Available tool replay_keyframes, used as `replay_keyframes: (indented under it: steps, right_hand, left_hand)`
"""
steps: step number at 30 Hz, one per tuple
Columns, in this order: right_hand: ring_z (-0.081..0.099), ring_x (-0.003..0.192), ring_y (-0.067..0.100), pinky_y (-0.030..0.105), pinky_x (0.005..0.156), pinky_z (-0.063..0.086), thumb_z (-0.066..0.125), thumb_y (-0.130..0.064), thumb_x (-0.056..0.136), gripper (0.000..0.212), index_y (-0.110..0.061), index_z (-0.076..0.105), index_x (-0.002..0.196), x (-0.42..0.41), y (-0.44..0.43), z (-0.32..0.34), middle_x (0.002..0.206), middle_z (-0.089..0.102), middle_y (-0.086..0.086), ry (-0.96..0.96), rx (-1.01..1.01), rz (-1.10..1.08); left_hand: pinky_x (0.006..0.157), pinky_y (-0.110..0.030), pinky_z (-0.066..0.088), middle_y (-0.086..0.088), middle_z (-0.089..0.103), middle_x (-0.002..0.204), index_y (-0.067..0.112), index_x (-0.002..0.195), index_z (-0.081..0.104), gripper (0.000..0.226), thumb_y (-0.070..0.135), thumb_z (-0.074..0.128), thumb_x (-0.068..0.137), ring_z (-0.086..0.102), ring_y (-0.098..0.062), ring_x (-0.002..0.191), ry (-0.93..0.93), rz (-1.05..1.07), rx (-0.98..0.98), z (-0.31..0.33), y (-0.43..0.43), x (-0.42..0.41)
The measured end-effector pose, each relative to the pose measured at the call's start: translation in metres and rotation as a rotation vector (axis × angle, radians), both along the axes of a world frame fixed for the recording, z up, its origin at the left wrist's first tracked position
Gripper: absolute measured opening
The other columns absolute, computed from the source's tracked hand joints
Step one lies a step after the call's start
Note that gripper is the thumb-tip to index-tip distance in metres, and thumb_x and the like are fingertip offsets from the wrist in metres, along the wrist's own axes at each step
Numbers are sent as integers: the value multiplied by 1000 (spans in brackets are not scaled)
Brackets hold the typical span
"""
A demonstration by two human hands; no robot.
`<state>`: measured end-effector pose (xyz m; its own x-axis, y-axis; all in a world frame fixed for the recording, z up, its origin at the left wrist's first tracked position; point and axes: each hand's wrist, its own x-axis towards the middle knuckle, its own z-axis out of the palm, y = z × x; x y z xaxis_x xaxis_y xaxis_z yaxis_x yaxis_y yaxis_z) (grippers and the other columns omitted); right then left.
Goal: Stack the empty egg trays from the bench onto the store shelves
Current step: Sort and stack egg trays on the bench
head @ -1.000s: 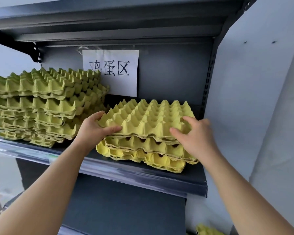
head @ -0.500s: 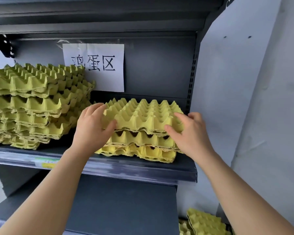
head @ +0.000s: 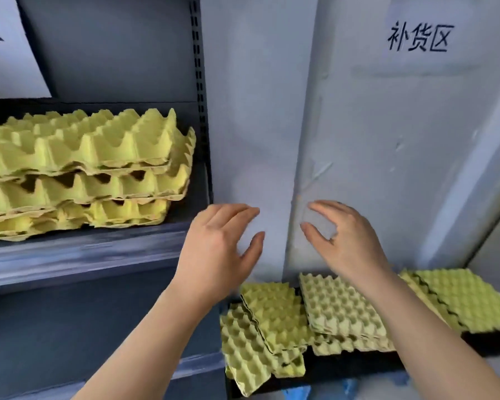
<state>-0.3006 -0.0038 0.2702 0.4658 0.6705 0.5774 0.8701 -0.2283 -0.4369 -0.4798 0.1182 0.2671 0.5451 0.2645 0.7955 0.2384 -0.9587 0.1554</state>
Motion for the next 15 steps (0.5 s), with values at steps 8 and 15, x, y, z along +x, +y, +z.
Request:
replay_keyframes:
  steps: [8, 15]
  right_hand:
    - [56, 114, 19, 24, 97, 37, 66, -26, 85, 38, -12, 64, 120, 138, -97, -88, 122, 63, 2, 157, -223, -187]
    - [54, 117, 16, 28, 100, 41, 61, -28, 89, 40, -15, 59, 127, 244, -133, -166, 127, 60, 1, 269, -380, -216]
  left_hand:
    - [80, -37, 53, 0, 71, 101, 13, 106, 72, 40, 38, 51, 84, 66, -24, 93, 286, -104, -244, -103, -60, 153]
    - [78, -40, 55, -3, 71, 101, 15, 105, 72, 34, 35, 65, 79, 68, -28, 90, 526, -28, -416, -201, -84, 258]
